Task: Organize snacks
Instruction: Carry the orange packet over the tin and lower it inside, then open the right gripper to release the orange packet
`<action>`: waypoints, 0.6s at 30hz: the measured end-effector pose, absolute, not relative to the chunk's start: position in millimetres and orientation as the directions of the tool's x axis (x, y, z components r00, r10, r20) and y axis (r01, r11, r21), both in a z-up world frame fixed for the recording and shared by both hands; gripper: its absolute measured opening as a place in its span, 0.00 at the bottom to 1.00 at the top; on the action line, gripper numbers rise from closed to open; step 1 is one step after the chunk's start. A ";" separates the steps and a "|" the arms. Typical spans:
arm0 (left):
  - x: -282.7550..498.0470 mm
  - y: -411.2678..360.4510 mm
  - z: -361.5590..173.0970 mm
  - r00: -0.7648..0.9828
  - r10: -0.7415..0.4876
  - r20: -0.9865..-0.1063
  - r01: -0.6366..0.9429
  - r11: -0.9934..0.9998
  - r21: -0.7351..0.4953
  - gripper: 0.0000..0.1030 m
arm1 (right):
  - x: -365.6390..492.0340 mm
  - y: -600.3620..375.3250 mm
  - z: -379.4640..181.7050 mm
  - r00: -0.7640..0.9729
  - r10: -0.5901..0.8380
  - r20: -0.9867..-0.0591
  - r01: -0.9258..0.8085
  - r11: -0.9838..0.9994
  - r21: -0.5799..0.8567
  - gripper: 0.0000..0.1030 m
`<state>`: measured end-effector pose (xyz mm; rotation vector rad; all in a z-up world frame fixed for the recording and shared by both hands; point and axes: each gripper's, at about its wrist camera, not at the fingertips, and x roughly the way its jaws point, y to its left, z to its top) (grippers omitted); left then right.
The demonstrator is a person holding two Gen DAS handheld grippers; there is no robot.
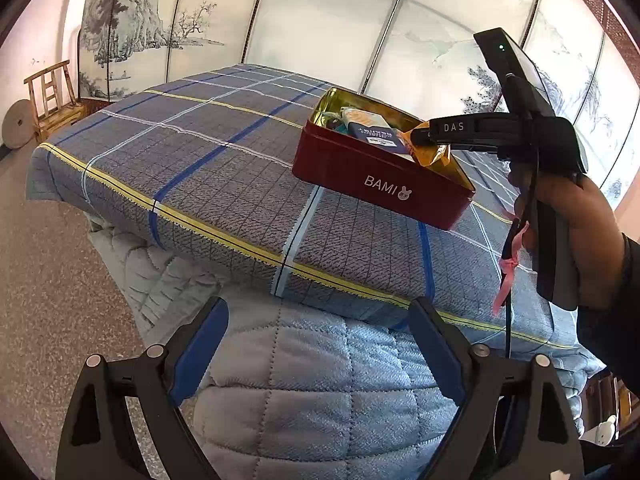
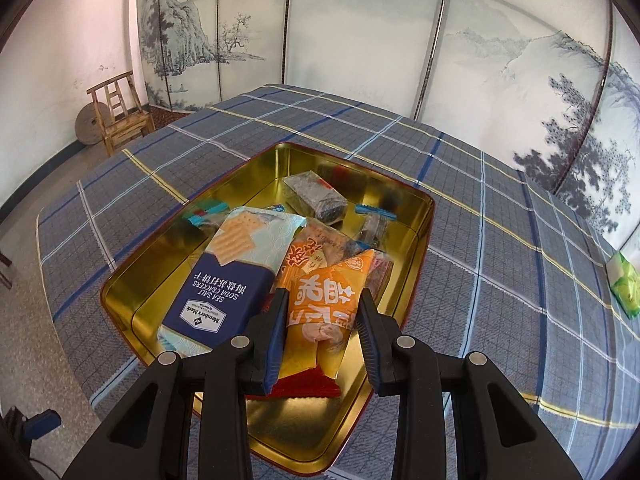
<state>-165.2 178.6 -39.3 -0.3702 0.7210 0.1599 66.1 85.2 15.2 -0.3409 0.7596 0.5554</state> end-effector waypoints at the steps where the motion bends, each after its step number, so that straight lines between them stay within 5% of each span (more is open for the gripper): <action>1: -164.9 178.5 -39.8 0.741 0.016 -0.672 -0.269 0.923 -0.275 0.86 | 65.6 85.6 14.1 0.589 0.350 -0.728 -0.588 0.804 -0.089 0.34; 18: -163.1 172.5 -41.9 0.721 0.028 -0.693 -0.268 0.933 -0.242 0.86 | 56.1 79.7 -5.6 0.579 0.360 -0.731 -0.598 0.798 -0.080 0.38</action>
